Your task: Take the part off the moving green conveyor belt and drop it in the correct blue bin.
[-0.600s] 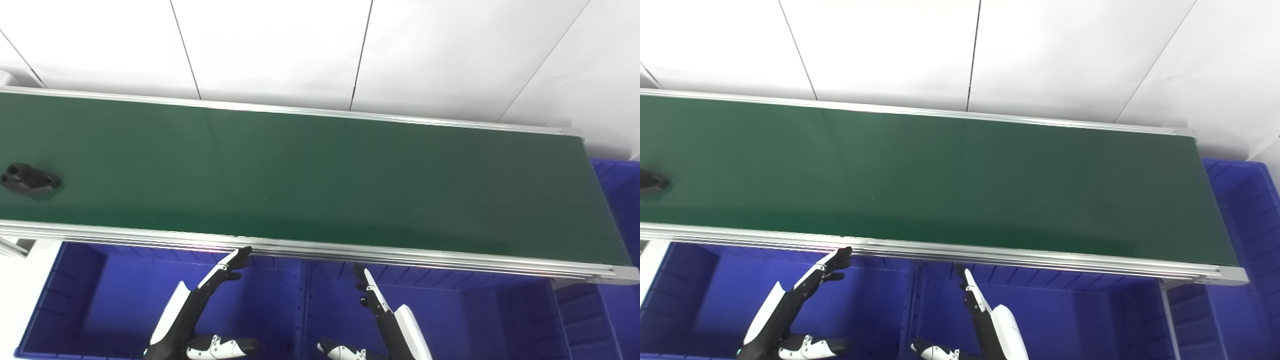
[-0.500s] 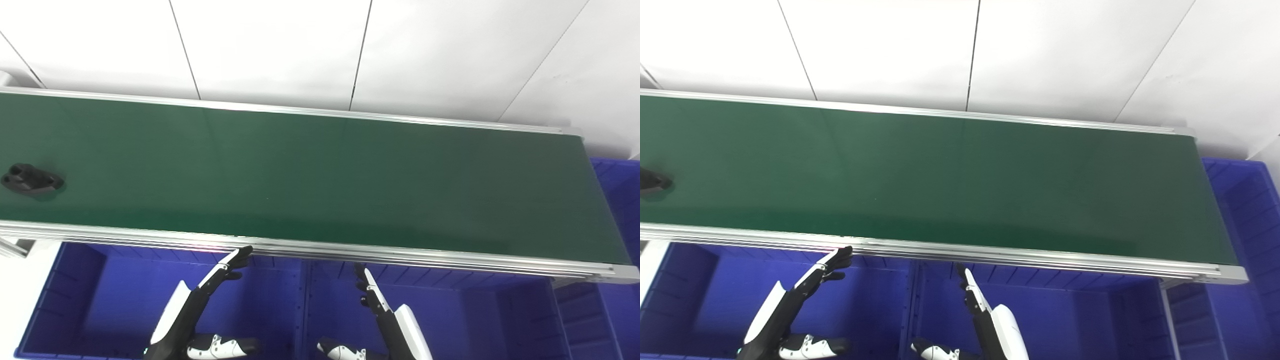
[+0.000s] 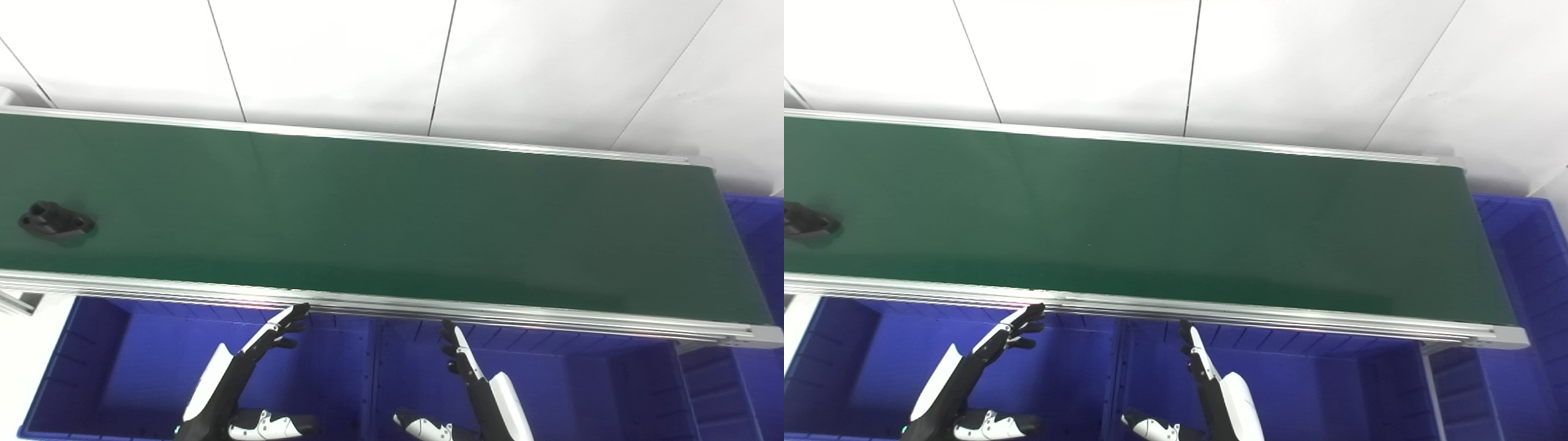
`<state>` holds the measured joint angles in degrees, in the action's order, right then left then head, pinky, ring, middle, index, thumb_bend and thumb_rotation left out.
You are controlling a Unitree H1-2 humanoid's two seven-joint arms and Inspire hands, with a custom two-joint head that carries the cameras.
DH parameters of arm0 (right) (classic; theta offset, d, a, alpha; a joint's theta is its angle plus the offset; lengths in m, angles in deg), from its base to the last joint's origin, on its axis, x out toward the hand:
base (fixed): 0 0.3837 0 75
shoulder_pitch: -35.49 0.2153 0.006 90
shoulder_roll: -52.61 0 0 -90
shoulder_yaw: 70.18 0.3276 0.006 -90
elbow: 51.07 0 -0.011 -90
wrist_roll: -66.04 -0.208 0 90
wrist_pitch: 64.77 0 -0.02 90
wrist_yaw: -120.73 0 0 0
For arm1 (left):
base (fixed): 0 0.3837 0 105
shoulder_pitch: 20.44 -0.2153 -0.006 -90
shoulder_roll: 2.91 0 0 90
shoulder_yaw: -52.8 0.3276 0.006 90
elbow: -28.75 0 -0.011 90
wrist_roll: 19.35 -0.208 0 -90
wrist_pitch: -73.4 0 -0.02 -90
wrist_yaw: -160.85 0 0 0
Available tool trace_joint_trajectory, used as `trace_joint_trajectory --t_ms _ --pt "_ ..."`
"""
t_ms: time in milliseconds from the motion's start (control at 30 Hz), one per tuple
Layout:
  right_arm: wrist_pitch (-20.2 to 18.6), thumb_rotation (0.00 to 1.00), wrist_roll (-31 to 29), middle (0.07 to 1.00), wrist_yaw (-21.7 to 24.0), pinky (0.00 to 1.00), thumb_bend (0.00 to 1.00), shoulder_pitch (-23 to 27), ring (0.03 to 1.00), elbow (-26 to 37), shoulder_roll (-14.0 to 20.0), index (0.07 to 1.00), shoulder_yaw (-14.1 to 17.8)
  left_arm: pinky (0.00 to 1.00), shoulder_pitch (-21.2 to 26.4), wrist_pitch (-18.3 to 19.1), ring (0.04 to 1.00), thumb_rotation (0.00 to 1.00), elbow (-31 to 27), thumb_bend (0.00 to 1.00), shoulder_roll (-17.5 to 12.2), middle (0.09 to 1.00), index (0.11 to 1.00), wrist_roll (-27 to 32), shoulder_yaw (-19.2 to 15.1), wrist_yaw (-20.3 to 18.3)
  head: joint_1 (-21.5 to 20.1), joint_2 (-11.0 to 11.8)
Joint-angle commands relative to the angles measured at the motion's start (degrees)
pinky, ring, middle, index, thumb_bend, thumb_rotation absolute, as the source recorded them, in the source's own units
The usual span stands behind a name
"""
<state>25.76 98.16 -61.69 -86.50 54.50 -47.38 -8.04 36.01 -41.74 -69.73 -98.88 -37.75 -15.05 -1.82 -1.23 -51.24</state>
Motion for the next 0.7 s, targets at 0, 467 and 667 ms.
trace_joint_trajectory --t_ms 0,467,667 --pt "3.8 0.55 0.2 0.952 -1.3 0.84 0.83 0.4 0.905 0.3 -2.5 1.0 -1.9 0.71 -0.1 -1.8 0.816 0.66 -0.9 0.83 -0.2 0.873 0.885 -0.8 -0.2 0.6 0.1 0.1" --pt "2.8 0.54 0.0 0.955 -1.7 0.85 0.85 0.8 0.911 0.1 -2.3 1.0 -2.4 0.7 0.0 -1.8 0.808 0.65 -0.7 0.84 0.0 0.868 0.881 -0.5 -0.5 0.3 0.1 0.2" --pt "2.8 0.53 -0.1 0.953 -1.7 0.84 0.85 1.0 0.907 -0.5 -2.3 1.0 -2.3 0.7 0.1 -1.8 0.811 0.66 -0.3 0.84 0.1 0.871 0.883 -0.4 -0.5 0.0 0.3 0.9"
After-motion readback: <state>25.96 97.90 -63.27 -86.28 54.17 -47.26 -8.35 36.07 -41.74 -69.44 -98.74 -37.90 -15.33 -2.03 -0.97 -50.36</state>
